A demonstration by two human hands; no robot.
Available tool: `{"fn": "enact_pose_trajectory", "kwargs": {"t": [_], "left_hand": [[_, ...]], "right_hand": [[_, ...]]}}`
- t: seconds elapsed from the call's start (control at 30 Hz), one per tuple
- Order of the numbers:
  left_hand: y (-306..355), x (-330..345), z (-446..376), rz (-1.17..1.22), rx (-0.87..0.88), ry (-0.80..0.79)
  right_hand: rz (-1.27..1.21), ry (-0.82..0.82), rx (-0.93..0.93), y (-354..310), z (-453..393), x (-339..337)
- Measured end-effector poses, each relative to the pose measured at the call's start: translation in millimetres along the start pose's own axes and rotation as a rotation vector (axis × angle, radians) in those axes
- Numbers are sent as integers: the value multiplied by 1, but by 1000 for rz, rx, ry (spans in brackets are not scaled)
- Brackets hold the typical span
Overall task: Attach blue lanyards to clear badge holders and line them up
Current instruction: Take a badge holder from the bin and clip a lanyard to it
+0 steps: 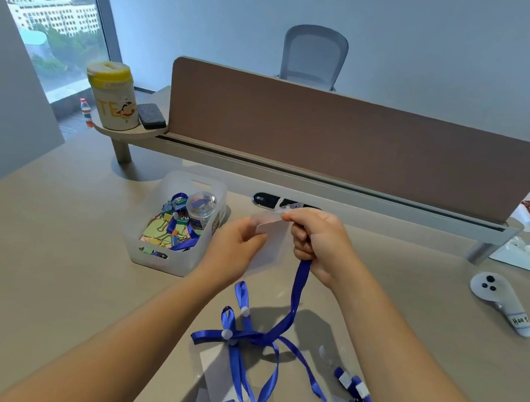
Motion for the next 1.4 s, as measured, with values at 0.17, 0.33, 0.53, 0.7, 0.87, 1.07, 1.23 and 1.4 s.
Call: {"fn": "enact_pose_trajectory", "kwargs": {"t": [0.17,0.33,0.53,0.7,0.87,1.07,1.23,1.4], "left_hand": [[10,-19,-10,-542,385,270],[5,-22,-13,-923,606,336],[-2,-27,-7,-951,601,293],[1,-29,-5,-916,663,288],[2,-31,-6,-983,730,307],[3,-39,-7,-633,371,354],[-23,-39,-7,-526,123,362],[-47,-33,3,-448,1,292]], "right_hand": [[701,118,-258,-26,-8,1],[1283,257,-537,-21,-10,8],[1115,151,-447,-11,-11,8],[779,99,-313,-7,-12,6],[922,122,-354,-6,-13,6],[1286,267,-630,-3,-15,9],[858,232,-731,-21,-20,12],[766,135,-575,-5,-23,6]]}}
Point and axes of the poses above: each hand's wrist, its own z-axis away from the middle knuckle, its own x-axis out of the palm, y = z × x, the point moved 2 cm from there along -z, towards the middle knuckle, and after that the axes turned 1 degree about y, right-handed, at the moved point
